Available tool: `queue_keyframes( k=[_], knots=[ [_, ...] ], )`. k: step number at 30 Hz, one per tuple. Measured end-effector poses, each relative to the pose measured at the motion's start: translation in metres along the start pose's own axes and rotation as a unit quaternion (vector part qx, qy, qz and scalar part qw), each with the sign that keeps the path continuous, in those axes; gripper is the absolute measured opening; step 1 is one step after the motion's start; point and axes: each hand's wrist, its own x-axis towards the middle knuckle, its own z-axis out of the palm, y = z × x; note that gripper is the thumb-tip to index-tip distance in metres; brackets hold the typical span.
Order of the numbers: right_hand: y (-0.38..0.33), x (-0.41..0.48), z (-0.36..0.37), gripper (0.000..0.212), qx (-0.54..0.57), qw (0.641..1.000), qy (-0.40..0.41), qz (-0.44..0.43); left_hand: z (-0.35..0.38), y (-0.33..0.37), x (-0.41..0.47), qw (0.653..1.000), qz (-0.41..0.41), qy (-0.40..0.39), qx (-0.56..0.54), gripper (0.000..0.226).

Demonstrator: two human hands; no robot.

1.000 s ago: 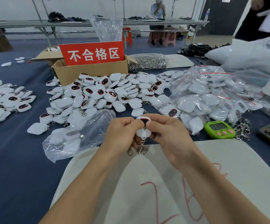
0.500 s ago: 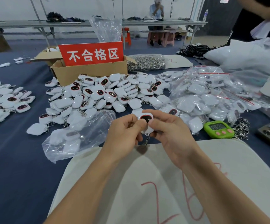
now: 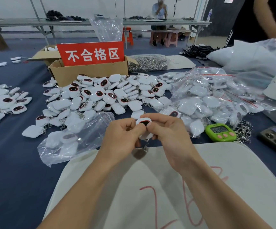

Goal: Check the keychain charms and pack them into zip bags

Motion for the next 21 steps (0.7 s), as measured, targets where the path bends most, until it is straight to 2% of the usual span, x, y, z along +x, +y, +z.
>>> queue_keyframes(
  k=[4, 9, 14, 18, 21],
  knots=[
    [0.0010, -0.0024, 0.0025, 0.038, -0.016, 0.999, -0.030, -0.002, -0.0012, -0.0026, 0.0023, 1.000, -0.006, 0.025, -0.001, 0.044],
    [-0.0001, -0.0013, 0.0026, 0.050, -0.010, 0.999, -0.040, -0.016, -0.0016, -0.0029, 0.0013, 0.998, -0.018, -0.013, -0.050, 0.039],
    [-0.0027, -0.0006, 0.0015, 0.047, 0.013, 1.000, -0.019, -0.007, -0.0017, -0.0002, -0.0001, 0.998, -0.005, -0.036, -0.044, 0.037],
    [-0.0016, -0.0015, 0.0004, 0.049, -0.001, 1.000, 0.013, 0.011, -0.0017, 0.0000, -0.0023, 0.998, 0.002, -0.056, -0.034, 0.025],
    [0.0003, -0.0014, -0.0020, 0.049, -0.020, 0.999, 0.032, 0.012, -0.0017, -0.0022, -0.0043, 1.000, 0.006, -0.024, -0.006, 0.012]
  ],
)
